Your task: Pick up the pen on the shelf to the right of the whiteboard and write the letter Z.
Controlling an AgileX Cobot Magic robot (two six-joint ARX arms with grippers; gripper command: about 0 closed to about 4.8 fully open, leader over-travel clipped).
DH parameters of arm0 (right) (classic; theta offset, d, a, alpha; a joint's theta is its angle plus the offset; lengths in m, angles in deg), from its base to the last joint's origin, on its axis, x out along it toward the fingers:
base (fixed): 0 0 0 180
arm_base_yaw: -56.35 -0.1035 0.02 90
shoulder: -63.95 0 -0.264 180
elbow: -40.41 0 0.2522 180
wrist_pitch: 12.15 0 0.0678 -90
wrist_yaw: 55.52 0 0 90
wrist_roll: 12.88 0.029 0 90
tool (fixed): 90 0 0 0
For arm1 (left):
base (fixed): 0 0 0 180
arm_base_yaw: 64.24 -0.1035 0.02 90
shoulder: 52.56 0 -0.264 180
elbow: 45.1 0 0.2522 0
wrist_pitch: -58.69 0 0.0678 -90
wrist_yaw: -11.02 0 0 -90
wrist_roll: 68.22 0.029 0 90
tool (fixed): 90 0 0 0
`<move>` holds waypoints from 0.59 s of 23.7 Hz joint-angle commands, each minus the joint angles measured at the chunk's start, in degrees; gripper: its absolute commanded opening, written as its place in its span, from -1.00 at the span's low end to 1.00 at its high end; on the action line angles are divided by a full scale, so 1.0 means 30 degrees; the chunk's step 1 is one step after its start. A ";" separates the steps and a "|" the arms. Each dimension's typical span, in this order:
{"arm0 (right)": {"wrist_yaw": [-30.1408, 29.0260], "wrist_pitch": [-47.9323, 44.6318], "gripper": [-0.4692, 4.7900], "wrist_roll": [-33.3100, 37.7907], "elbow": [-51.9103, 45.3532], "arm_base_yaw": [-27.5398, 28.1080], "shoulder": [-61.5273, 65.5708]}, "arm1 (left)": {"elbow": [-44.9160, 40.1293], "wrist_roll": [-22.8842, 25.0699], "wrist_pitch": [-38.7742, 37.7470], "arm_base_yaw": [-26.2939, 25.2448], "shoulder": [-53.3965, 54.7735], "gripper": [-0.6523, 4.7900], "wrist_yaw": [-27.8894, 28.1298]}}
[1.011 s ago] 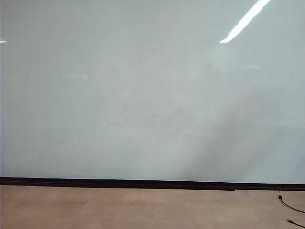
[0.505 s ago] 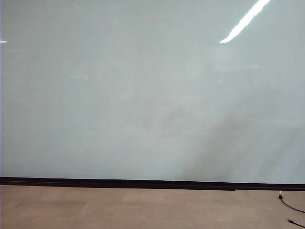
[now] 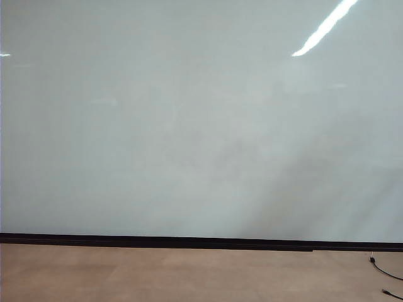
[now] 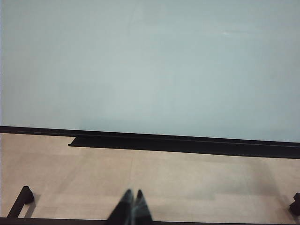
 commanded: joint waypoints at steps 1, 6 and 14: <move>-0.1537 -0.0583 1.00 -0.0051 0.0073 0.1275 0.0000 | 0.0044 0.0087 0.0211 0.0000 0.0007 -0.78 -0.0007; -0.4313 -0.0918 1.00 0.0750 0.0073 0.3861 0.0401 | 0.0044 0.0087 0.0211 0.0000 0.0007 -0.78 -0.0007; -0.6856 -0.7366 1.00 0.1566 0.0073 0.5938 0.6535 | 0.0044 0.0087 0.0211 0.0000 0.0007 -0.78 -0.0007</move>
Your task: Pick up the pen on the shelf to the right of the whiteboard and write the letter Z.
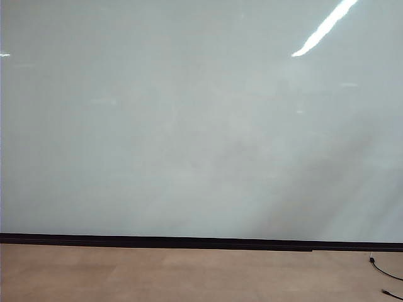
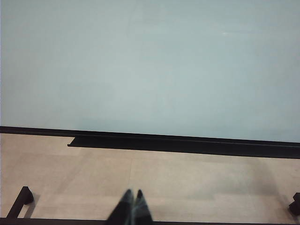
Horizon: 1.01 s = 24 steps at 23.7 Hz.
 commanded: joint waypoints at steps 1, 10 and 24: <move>-0.0335 -0.3235 1.00 0.0124 0.0073 0.0022 0.2244 | 0.0044 0.0080 0.0211 0.0000 0.0007 -0.78 -0.0007; -0.1049 -0.9092 1.00 -0.0007 0.0073 0.0036 0.8036 | 0.0044 0.0080 0.0211 0.0000 0.0007 -0.78 -0.0007; -0.2331 -1.9373 1.00 0.0182 0.0153 0.1158 1.7741 | 0.0044 0.0080 0.0211 0.0000 0.0007 -0.78 -0.0007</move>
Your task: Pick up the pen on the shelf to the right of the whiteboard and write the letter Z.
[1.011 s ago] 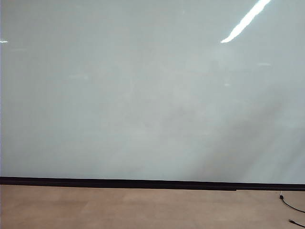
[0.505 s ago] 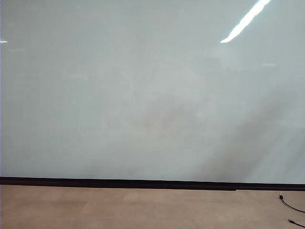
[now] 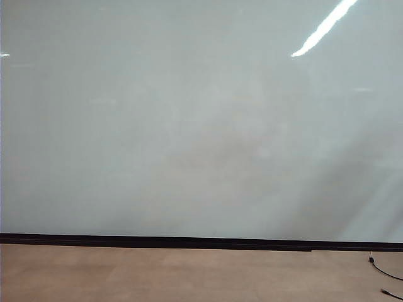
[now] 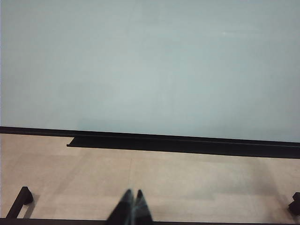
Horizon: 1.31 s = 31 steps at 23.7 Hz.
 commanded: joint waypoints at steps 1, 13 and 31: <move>-0.0678 -0.2973 1.00 0.0306 0.0109 0.0619 0.1763 | 0.0044 0.0087 0.0211 0.0000 0.0007 -0.78 -0.0007; -0.1654 -0.4554 1.00 0.0619 0.1749 0.1042 0.5231 | 0.0044 0.0087 0.0204 0.0000 0.0007 -0.78 -0.0007; -0.5763 -0.4554 1.00 0.0954 0.7278 0.1049 1.1817 | 0.0044 0.0087 0.0211 0.0000 0.0007 -0.78 -0.0007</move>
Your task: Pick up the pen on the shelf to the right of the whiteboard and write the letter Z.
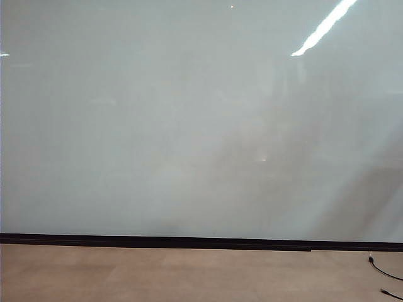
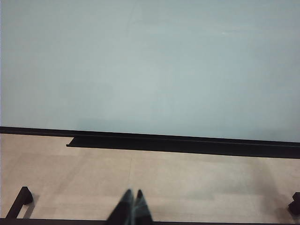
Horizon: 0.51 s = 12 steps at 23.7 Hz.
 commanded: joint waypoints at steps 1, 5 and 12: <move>-0.0670 -0.0313 1.00 0.0102 0.0736 0.0015 0.0663 | 0.0036 0.0080 0.0211 0.0000 0.0007 -0.78 -0.0007; -0.1370 -0.0313 1.00 0.0182 0.1676 0.0029 0.1479 | 0.0036 0.0080 0.0211 0.0000 0.0007 -0.78 -0.0007; -0.2302 -0.0299 1.00 0.0393 0.3322 0.0022 0.3104 | 0.0036 0.0080 0.0211 0.0000 0.0007 -0.78 -0.0007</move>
